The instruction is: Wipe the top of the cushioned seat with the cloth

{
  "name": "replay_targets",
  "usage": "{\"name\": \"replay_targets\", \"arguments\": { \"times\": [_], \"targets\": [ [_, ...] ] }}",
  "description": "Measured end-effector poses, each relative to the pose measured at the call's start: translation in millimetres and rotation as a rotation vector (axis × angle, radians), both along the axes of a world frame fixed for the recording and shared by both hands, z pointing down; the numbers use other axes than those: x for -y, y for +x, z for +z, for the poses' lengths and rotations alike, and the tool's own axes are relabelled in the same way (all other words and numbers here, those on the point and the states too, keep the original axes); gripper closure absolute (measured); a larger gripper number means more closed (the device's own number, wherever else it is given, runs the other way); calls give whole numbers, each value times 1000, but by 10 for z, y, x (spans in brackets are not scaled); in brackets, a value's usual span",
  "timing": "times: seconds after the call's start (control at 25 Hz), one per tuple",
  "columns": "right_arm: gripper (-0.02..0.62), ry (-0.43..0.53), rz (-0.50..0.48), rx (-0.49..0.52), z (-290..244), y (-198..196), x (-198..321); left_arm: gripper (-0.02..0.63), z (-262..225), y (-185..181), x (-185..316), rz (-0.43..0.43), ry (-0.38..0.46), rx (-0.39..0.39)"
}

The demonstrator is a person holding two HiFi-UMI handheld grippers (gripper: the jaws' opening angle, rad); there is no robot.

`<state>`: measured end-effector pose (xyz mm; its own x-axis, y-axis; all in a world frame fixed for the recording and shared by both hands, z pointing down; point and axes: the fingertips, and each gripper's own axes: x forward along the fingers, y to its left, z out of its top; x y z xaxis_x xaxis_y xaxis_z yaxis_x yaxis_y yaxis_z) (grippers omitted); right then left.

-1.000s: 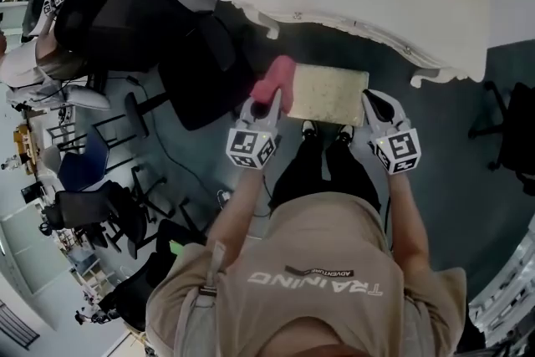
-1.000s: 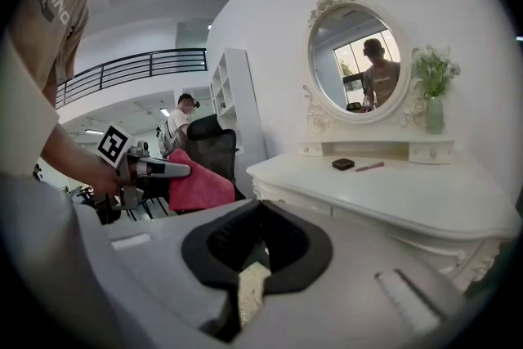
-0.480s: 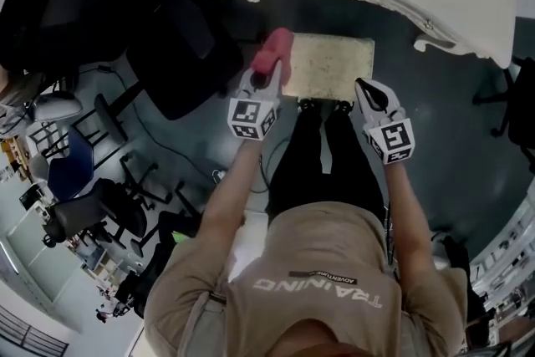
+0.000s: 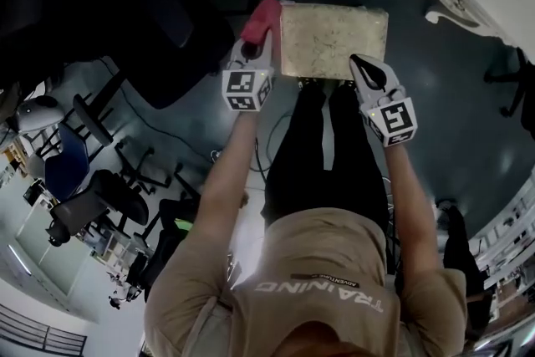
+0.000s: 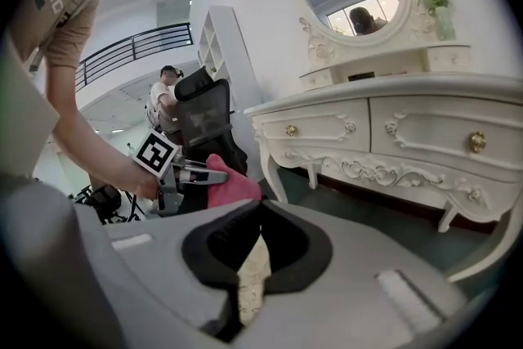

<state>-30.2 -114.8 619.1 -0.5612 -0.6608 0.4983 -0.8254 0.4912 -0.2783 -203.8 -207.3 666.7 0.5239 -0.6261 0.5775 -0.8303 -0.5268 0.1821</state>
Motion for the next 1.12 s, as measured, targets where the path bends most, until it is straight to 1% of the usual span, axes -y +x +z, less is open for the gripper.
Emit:
{"name": "replay_targets", "arguments": {
  "times": [0.16, 0.32, 0.64, 0.88, 1.12],
  "targets": [
    [591, -22, 2, 5, 332, -45, -3, 574, 465, -168, 66, -21, -31, 37],
    [591, -47, 10, 22, 636, -44, -22, 575, 947, -218, 116, -26, -60, 65],
    [591, -72, 4, 29, 913, 69, -88, 574, 1605, -62, 211, -34, -125, 86],
    [591, -83, -42, 21, 1064, 137, -142, 574, 1860, 87, 225, -34, -151, 86],
    [591, -76, -46, 35, 1119, 156, -106, 574, 1989, 249, 194, 3, -156, 103]
  ]
}}
